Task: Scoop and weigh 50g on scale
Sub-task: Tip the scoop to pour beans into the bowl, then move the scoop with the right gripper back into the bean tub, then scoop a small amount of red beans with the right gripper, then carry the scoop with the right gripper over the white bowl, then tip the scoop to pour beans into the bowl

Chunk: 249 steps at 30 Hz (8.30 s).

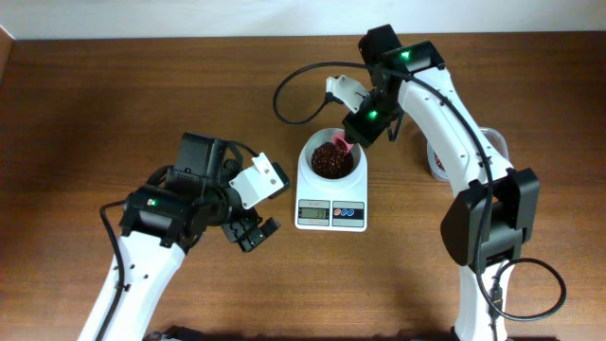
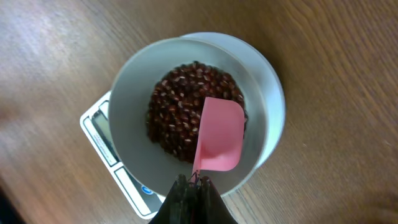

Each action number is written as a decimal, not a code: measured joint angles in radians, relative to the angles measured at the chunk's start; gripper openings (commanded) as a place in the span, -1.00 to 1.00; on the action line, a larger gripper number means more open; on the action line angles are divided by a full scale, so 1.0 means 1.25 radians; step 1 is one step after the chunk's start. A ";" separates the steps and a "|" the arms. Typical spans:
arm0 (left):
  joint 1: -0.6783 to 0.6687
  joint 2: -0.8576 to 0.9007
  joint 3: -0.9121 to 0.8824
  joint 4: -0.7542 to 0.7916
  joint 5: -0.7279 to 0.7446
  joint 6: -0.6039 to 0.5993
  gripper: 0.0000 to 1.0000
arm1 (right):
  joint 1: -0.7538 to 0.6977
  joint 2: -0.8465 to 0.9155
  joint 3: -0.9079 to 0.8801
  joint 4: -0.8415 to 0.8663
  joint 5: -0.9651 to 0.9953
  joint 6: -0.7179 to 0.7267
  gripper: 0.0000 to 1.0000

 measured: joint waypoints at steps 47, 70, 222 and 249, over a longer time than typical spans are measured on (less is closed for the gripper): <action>0.000 0.000 0.000 0.000 0.000 0.000 0.98 | 0.014 0.000 0.025 -0.012 0.005 0.023 -0.92; 0.000 0.000 0.000 0.000 0.000 0.000 0.97 | -0.032 -0.038 0.184 -0.055 0.069 0.046 -0.92; 0.000 0.000 0.000 0.000 0.000 0.000 0.98 | -0.125 -0.071 -0.178 0.068 -0.316 0.149 -0.92; 0.000 0.000 0.000 0.000 0.000 0.000 0.98 | -0.137 -0.071 -0.176 0.050 -0.325 0.090 -0.92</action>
